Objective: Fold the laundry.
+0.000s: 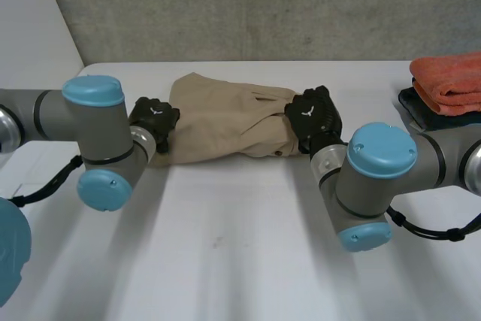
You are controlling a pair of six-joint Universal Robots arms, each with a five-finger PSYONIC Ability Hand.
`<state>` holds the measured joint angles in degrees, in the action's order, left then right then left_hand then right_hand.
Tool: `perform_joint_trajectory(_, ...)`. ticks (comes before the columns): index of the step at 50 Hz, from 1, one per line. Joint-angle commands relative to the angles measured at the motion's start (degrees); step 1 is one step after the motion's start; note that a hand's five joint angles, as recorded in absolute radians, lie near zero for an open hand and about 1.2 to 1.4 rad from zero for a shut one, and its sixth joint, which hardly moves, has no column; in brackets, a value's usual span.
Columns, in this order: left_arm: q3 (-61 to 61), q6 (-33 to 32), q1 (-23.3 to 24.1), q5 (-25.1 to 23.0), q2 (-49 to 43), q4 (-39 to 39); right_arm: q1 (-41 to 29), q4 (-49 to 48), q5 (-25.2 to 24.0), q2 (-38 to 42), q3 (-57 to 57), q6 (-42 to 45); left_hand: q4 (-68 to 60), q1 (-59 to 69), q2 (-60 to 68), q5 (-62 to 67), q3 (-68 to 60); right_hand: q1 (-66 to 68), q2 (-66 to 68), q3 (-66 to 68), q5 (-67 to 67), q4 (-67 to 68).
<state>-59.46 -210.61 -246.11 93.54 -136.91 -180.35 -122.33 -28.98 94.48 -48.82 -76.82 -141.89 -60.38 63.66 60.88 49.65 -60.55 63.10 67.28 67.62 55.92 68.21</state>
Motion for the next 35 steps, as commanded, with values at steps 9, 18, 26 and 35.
perform_joint_trajectory(9, -5.75, 3.17, 1.78, -4.77, 28.87, 8.34, 1.30, 22.82, 2.90, -14.79, 3.51, -0.58, -19.62, 16.34, 19.12, 20.35, -19.45, 16.90, 12.72, 12.38, 14.08, 11.79)
perform_joint_trajectory(18, -2.59, 11.80, -0.33, -13.91, 39.35, 13.44, 2.36, 32.57, 1.06, -30.19, 5.45, -1.11, -19.62, 16.34, 19.12, 20.35, -19.45, 16.90, 12.72, 12.38, 14.08, 11.79)
perform_joint_trajectory(26, 2.15, 10.75, -2.18, -13.39, 28.22, 21.00, 1.22, 41.20, -1.76, -25.90, 7.03, -2.60, -16.95, 13.67, 16.45, 17.68, -16.79, 16.90, 12.72, 12.38, 14.08, 11.79)
perform_joint_trajectory(35, 17.60, 7.05, -2.53, -11.89, 15.54, 17.59, 1.57, 26.63, 0.26, -12.18, 17.56, -4.79, -16.61, 13.33, 16.11, 17.34, -16.45, 16.90, 12.72, 12.38, 14.08, 11.79)
